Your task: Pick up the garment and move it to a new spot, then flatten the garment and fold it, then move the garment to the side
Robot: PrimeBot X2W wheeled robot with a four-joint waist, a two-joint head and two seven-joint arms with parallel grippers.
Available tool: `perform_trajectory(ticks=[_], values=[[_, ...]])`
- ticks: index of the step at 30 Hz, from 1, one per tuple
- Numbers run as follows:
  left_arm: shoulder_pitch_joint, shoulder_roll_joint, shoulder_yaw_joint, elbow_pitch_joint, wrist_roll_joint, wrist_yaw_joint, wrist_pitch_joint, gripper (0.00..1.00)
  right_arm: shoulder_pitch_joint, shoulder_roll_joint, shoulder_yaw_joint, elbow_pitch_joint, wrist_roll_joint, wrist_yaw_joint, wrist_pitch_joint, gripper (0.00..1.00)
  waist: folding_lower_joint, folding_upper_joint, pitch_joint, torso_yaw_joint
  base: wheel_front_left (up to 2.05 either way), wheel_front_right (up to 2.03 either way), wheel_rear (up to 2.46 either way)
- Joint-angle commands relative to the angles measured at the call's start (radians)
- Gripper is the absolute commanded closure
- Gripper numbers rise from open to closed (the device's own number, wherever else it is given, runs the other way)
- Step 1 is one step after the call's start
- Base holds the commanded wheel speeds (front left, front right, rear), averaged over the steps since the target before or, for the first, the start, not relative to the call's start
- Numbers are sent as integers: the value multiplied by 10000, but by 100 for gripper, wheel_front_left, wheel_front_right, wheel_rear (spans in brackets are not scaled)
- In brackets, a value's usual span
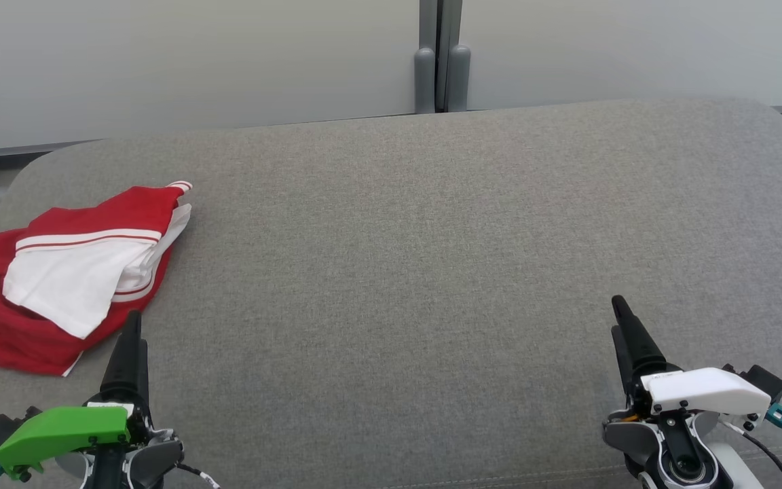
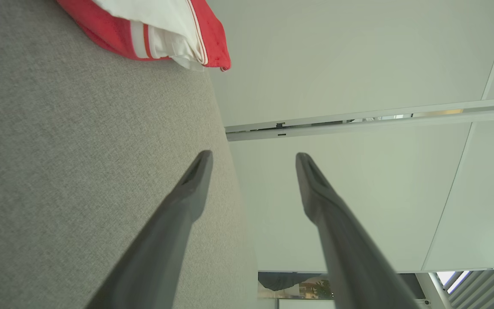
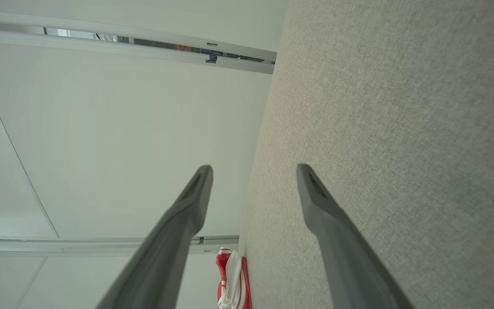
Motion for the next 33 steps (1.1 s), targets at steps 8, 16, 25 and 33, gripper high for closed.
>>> perform_trajectory(ticks=[8,16,25,33], values=[[-125,70,-371,-561,1572,103,-499,0,-43,47,-314,-536,-2082,2,-199,0,0,0,-2,10,0,0,0],[-64,79,-744,-749,3526,163,-889,0,92,127,-466,-1014,-4228,3,-334,0,0,0,-25,23,0,0,0],[98,130,-1029,-826,5770,246,-1294,0,312,214,-489,-1381,-6356,4,-461,0,0,0,-84,28,0,0,0],[328,173,-1140,-845,7173,324,-1618,0,478,272,-496,-1495,-7989,5,-573,0,0,0,-158,31,0,0,0]])
